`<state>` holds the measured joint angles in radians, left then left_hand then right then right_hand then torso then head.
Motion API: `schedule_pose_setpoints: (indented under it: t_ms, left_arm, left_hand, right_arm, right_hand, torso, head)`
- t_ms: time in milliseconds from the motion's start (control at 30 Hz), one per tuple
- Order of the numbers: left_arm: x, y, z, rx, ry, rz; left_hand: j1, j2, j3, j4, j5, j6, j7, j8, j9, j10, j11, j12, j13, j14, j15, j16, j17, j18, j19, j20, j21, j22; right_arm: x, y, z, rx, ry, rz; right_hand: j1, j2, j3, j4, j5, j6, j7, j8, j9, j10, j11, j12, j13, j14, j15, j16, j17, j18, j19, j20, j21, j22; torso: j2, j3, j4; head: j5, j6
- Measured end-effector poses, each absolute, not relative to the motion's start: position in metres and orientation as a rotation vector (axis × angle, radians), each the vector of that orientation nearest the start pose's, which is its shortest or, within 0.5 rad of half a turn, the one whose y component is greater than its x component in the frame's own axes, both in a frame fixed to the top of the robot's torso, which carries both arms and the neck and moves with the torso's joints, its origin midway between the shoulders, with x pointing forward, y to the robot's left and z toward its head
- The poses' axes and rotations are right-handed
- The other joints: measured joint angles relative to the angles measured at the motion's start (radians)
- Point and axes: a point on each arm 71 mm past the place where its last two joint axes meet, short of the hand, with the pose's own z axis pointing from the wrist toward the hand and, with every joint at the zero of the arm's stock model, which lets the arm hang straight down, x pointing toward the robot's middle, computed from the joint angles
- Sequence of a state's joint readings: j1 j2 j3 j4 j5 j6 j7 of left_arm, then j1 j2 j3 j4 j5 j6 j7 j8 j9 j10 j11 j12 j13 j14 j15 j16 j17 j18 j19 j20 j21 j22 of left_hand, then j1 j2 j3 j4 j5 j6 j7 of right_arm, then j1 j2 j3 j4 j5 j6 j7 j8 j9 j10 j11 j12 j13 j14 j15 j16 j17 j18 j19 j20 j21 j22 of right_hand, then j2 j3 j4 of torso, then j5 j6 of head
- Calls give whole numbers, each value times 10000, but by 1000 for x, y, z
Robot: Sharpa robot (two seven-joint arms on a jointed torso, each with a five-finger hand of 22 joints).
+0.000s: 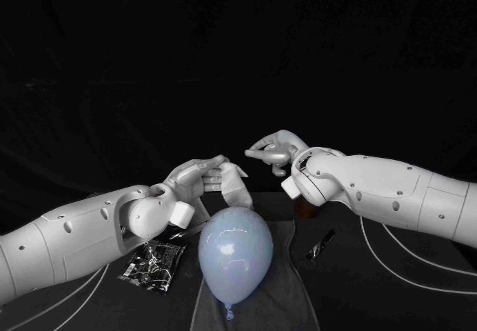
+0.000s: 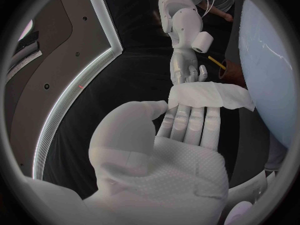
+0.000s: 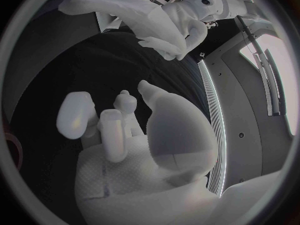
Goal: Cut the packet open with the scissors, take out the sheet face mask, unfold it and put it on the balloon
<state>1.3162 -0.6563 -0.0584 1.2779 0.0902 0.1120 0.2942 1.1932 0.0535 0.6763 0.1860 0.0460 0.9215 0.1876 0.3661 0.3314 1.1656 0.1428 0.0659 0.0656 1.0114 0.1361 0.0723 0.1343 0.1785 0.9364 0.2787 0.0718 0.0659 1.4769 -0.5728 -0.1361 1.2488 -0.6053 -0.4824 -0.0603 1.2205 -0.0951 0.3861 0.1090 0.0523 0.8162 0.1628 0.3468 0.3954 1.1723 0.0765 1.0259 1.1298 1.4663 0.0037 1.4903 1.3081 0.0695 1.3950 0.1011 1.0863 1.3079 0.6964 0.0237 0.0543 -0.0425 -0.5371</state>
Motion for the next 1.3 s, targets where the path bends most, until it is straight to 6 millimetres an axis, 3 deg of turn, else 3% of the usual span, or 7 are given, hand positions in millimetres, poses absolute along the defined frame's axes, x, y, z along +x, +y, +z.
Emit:
schedule_pose_setpoints:
  t_ms: [200,367,500,833,900,1033,1300]
  left_arm:
    - [539,165,-141,-10346,15855,-18781]
    - [541,168,-142,-10603,15624,-18427]
    - [543,171,-142,-10761,15478,-18179]
    - [544,173,-143,-10991,15320,-17808]
    - [544,173,-143,-10997,15329,-17789]
    - [544,172,-144,-10969,15378,-17765]
    - [543,171,-144,-10838,15496,-17717]
  left_hand:
    - [0,0,29,30,0,0,0,0,0,0,0,0,0,0,0,0,0,-3,0,0,0,0]
    - [0,-1,125,-66,-3,0,0,0,0,-1,1,0,0,0,0,0,-1,-5,0,0,0,0]
    - [-11,-11,223,-165,-25,0,0,0,-1,-1,1,0,0,0,0,0,-1,-5,0,0,0,0]
    - [-11,-125,458,-400,3,0,0,-1,17,-2,2,0,0,0,0,0,9,-10,-1,0,0,0]
    - [25,-161,498,-441,3,0,0,39,19,-1,1,0,0,0,0,0,8,-10,0,0,0,0]
    - [52,-213,527,-469,2,1,0,51,34,34,-33,0,0,0,0,0,8,-11,-1,0,0,0]
    - [105,-266,578,-521,2,37,-36,91,48,34,-32,0,0,37,-36,0,19,-13,37,-37,0,0]
  right_arm:
    - [565,-172,-87,5680,14760,9208]
    - [549,-177,-81,5134,13983,9537]
    - [534,-174,-77,4256,13522,9930]
    - [498,-144,-79,1046,12698,10584]
    - [494,-137,-83,506,12664,10557]
    - [489,-124,-89,-247,12653,10383]
    - [492,-112,-91,-592,12276,9708]
  right_hand:
    - [513,213,199,-198,0,467,-146,74,-33,790,-107,989,588,-17,-24,237,0,-4,331,-9,785,-5]
    - [767,191,434,-433,115,923,-343,169,-92,1914,-289,2499,1603,2,-219,607,-1,-8,660,-136,1996,-6]
    - [784,175,500,-504,119,1128,-448,169,-130,2414,-372,3177,1788,2,-220,732,-1,-165,697,-174,2538,-5]
    - [809,-10,599,-679,127,1198,-448,12,-295,2741,-366,3659,1805,3,-291,765,-8,-168,729,-206,3131,1]
    - [743,-190,557,-720,53,1126,-376,-154,-387,2735,-360,3633,1804,3,-291,765,-8,-168,730,-207,3005,2]
    - [783,-275,584,-805,53,963,-216,-436,-542,2611,-236,3534,1802,-1,-287,764,-7,-168,730,-208,2900,2]
    - [625,-432,624,-845,53,819,-74,-735,-706,2584,-118,3515,1793,0,-143,761,0,-169,687,-167,2895,0]
  torso:
    - [4,-6,0]
    - [5,-7,-2]
    - [1,-1,-9]
    - [-11,8,-16]
    - [-9,6,-12]
    - [-2,0,-2]
    - [11,-12,9]
  head:
    - [35,-27]
    - [95,-63]
    - [130,-91]
    - [179,-101]
    - [179,-90]
    - [190,-79]
    - [156,-102]
